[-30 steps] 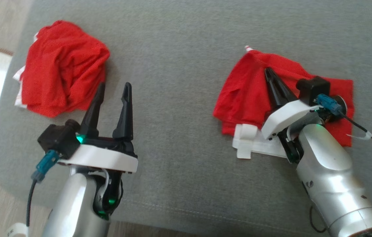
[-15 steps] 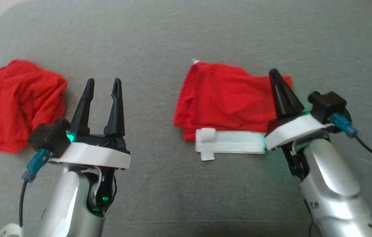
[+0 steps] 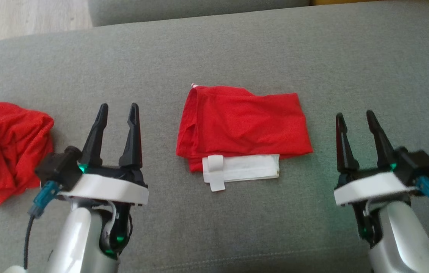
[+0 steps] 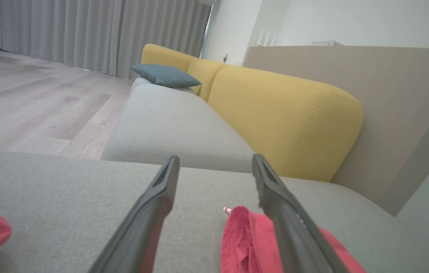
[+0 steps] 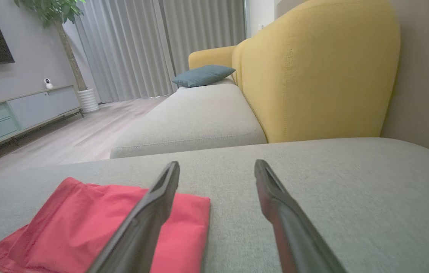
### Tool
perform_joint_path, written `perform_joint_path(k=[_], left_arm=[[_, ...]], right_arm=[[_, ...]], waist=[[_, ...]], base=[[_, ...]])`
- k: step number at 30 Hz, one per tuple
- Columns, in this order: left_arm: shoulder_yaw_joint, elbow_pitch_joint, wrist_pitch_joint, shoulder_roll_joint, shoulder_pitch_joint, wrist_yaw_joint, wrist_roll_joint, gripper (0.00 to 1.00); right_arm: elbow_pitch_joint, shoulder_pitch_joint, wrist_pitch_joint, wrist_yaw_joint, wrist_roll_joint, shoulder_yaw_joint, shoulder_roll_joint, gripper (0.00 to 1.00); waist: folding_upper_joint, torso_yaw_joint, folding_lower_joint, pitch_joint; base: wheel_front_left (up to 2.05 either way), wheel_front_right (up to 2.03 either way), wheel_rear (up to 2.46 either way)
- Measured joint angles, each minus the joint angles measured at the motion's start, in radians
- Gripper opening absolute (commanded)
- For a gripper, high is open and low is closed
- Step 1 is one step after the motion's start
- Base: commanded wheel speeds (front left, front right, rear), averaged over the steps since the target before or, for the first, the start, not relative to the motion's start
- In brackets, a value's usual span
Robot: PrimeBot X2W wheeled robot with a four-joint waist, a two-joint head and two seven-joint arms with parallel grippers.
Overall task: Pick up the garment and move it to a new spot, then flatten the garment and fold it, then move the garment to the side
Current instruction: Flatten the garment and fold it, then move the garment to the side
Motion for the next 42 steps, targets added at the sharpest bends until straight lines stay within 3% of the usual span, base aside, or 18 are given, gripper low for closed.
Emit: perform_joint_path(k=[8, 24, 30, 42], left_arm=[[0.003, 0.018, 0.0, 0.0, 0.04, -0.009, 0.023, 1.0], [-0.018, 0.016, 0.0, 0.0, 0.056, -0.012, 0.023, 1.0], [-0.028, 0.016, 0.0, 0.001, 0.054, -0.017, 0.025, 1.0], [-0.052, 0.021, 0.0, 0.001, -0.01, -0.026, 0.024, 1.0]], right_arm=[[-0.058, 0.076, 0.0, 0.0, 0.019, -0.023, 0.01, 1.0], [-0.044, 0.086, 0.0, 0.0, 0.016, -0.029, 0.012, 1.0], [0.063, 0.063, 0.014, 0.0, 0.047, -0.011, 0.012, 1.0], [0.354, -0.172, 0.082, 0.0, 0.147, 0.037, 0.012, 1.0]], waist=[[0.0, -0.022, 0.0, -0.015], [0.0, -0.015, 0.0, -0.012], [0.0, 0.007, 0.0, 0.028], [0.0, 0.085, 0.0, 0.129]], base=[[0.0, 0.0, 0.0], [0.0, 0.0, 0.0], [0.0, 0.0, 0.0], [0.0, 0.0, 0.0]])
